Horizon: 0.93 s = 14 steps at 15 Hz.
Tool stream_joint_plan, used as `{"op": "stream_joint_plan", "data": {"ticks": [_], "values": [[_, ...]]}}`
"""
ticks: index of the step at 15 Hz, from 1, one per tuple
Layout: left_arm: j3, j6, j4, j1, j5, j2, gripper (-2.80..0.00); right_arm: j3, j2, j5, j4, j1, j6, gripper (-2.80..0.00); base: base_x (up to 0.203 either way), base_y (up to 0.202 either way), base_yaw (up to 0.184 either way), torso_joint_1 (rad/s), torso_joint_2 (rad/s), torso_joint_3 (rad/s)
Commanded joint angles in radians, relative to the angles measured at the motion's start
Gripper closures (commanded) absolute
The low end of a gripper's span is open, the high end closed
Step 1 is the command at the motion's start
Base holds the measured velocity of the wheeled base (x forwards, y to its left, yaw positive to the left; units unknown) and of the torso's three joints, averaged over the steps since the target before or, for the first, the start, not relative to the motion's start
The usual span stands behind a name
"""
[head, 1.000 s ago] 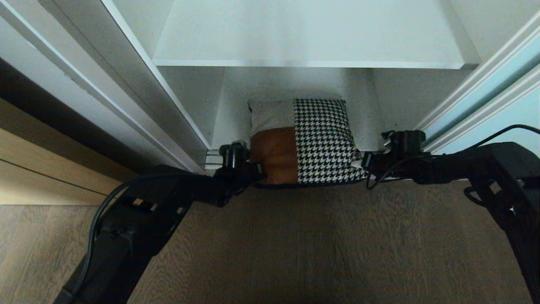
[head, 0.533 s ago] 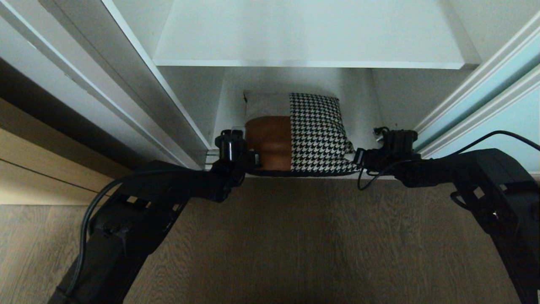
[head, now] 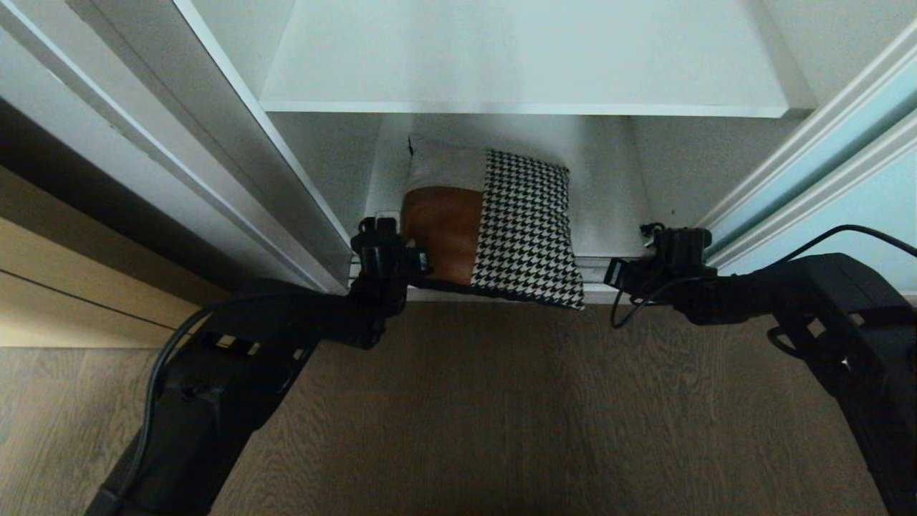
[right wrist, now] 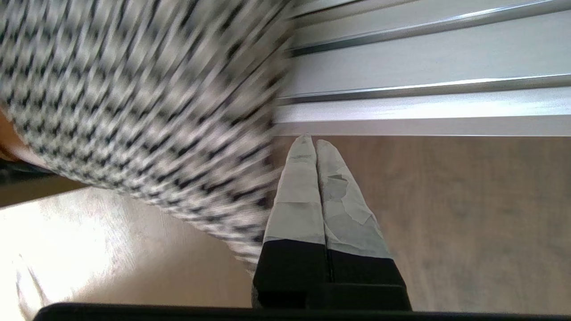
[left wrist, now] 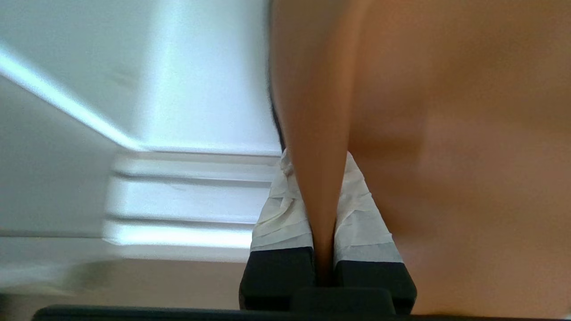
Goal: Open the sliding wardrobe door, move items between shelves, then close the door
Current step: Place the pillow on the higher shelf
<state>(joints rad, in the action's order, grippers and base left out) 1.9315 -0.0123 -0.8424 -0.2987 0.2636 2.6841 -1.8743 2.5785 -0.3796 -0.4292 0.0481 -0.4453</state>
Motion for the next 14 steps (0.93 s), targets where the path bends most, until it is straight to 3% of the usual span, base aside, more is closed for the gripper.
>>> {"op": "stream_joint_plan", "data": {"ticks": [1,6,9,14], "values": [[0.000,0.009,-0.009,0.003,0.000,0.023,0.00,0.004,-0.017,-0.010,0.000,0.003,-0.003,0.00,0.000,0.000,0.000,0.000,0.00,0.000],[0.004,-0.040,0.083,-0.009,0.003,0.071,0.00,0.055,-0.068,-0.020,0.012,0.003,-0.004,0.00,0.000,0.000,0.000,0.000,0.00,0.000],[0.009,-0.041,0.112,-0.013,-0.031,0.066,0.00,0.150,-0.162,-0.158,0.079,-0.013,-0.005,0.00,0.000,0.000,0.000,0.000,0.00,0.000],[0.007,-0.045,0.078,-0.012,-0.021,0.056,0.00,0.318,-0.271,-0.174,0.072,-0.018,-0.009,0.00,0.000,0.000,0.000,0.000,0.00,0.000]]}}
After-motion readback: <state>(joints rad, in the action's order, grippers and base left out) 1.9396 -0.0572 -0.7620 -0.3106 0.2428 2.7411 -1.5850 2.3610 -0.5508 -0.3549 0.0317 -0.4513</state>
